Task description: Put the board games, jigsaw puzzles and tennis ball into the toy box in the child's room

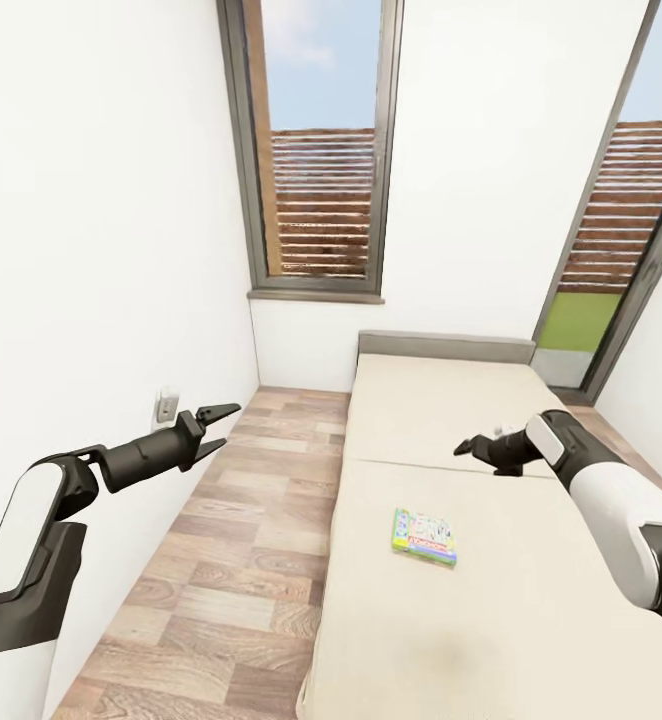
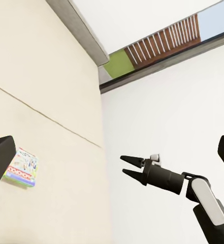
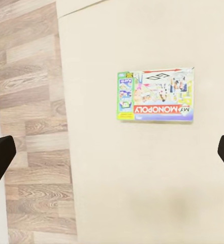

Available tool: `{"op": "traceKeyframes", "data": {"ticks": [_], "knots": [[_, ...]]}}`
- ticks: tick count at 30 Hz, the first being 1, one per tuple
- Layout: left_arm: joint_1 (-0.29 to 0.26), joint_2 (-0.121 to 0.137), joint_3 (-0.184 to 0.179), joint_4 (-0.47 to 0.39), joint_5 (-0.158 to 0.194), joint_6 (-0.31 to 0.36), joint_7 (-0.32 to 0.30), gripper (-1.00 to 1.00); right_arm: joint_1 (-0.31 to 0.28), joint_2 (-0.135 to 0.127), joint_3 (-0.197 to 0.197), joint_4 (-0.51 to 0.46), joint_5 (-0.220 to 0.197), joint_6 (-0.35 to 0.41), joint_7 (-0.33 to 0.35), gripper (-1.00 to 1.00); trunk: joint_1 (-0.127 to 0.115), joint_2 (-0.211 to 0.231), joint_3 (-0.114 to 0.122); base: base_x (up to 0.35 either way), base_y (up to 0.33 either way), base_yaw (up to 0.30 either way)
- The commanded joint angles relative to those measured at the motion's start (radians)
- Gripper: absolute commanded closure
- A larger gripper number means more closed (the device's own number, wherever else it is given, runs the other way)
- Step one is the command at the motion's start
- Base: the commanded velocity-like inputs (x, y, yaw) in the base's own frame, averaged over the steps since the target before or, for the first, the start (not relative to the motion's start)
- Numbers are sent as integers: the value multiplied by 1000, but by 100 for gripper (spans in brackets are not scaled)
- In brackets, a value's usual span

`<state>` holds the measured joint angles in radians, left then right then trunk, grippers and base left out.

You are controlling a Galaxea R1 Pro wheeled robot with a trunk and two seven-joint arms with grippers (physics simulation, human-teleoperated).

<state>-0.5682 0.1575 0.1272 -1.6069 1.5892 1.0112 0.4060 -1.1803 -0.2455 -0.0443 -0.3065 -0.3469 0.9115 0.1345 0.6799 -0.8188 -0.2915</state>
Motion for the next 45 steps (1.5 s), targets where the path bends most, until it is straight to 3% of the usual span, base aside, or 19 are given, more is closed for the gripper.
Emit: {"op": "traceKeyframes", "data": {"ticks": [1,16,19,20,29,32,35,42,45], "knots": [[-1,-1,1,-1,11,2,11,-100,-2,-1,-5,-1,10,4,8,-100,0,-1,-3,0,0,0],[-25,-30,-3,1,6,0,37,-100,-5,-5,-5,0,8,4,6,-100,0,-1,-28,0,0,0],[-45,-37,-5,2,3,0,68,-100,-6,-15,-6,0,7,4,6,-100,0,-1,-32,0,0,0],[-61,-42,-9,3,3,1,107,-100,-10,-30,-6,0,2,5,7,-100,0,-1,-34,0,0,0],[-85,-81,-33,7,6,1,177,-100,-10,-87,0,0,-13,3,13,-100,0,-1,-49,0,0,0],[-89,-109,-41,12,-1,-1,189,-100,-8,-125,5,0,-15,4,54,-100,0,-1,-54,0,0,0],[-91,-132,-49,17,-5,-2,197,-100,-9,-155,8,0,-12,5,141,-100,0,-1,-59,0,0,0],[-92,-145,-55,21,-9,-3,203,-100,-5,-183,25,1,5,2,263,-100,0,-1,-70,0,0,0],[-93,-146,-56,22,-10,-3,204,-100,-3,-189,34,1,18,0,281,-100,0,-1,-75,0,0,0]]}}
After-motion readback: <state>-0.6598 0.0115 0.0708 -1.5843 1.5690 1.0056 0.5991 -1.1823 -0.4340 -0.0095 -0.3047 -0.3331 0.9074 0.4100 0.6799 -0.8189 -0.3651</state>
